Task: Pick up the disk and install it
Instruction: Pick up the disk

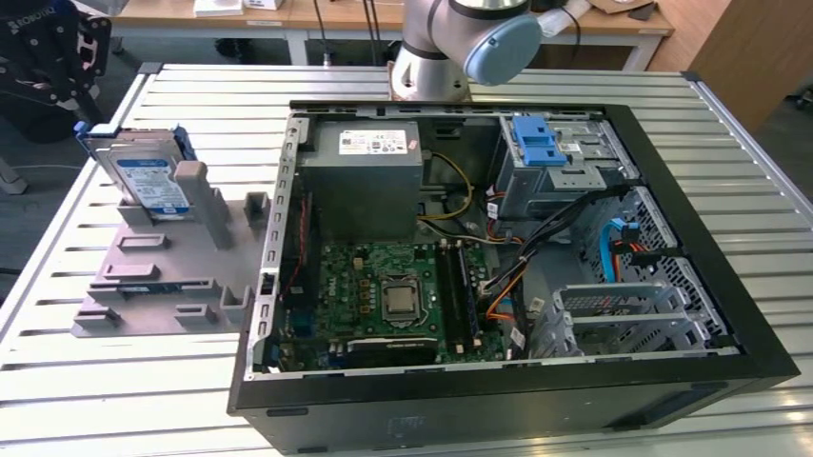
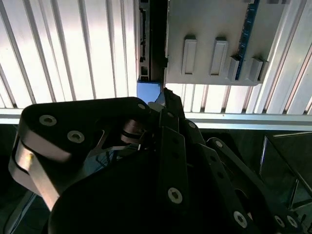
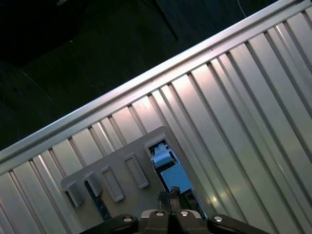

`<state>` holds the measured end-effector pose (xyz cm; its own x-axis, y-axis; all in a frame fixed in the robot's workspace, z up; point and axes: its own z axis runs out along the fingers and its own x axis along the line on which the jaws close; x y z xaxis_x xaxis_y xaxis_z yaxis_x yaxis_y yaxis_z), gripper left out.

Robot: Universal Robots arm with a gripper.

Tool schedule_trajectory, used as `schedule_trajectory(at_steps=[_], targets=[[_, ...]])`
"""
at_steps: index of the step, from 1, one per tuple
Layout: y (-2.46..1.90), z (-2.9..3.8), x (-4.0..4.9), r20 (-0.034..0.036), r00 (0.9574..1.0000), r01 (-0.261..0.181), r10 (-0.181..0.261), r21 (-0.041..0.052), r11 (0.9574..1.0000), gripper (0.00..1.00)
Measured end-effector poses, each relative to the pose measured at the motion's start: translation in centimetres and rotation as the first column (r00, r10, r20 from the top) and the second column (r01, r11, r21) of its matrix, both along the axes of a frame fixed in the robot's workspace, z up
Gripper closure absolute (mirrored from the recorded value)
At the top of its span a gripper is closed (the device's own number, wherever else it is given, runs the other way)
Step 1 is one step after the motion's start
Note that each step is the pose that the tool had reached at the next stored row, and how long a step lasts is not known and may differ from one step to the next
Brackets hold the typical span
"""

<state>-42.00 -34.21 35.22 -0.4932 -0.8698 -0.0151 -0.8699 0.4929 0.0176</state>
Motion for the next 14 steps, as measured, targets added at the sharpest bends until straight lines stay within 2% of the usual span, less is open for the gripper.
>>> schedule_trajectory(at_steps=[4,7,9,12,14], targets=[[0.0,0.0,0.0,0.0002,1.0,-0.007,0.007,0.0,1.0,0.89],[0.0,-0.07,0.0,0.0016,0.9986,-0.053,0.053,0.0,0.9986,0.89],[0.0,-0.12,0.0,0.0024,0.9961,-0.089,0.089,-0.0001,0.9961,0.89],[0.0,-0.18,0.0,0.0037,0.9898,-0.142,0.142,-0.0003,0.9898,0.89],[0.0,-0.19,-0.01,0.0042,0.9887,-0.15,0.15,-0.0004,0.9887,0.89]])
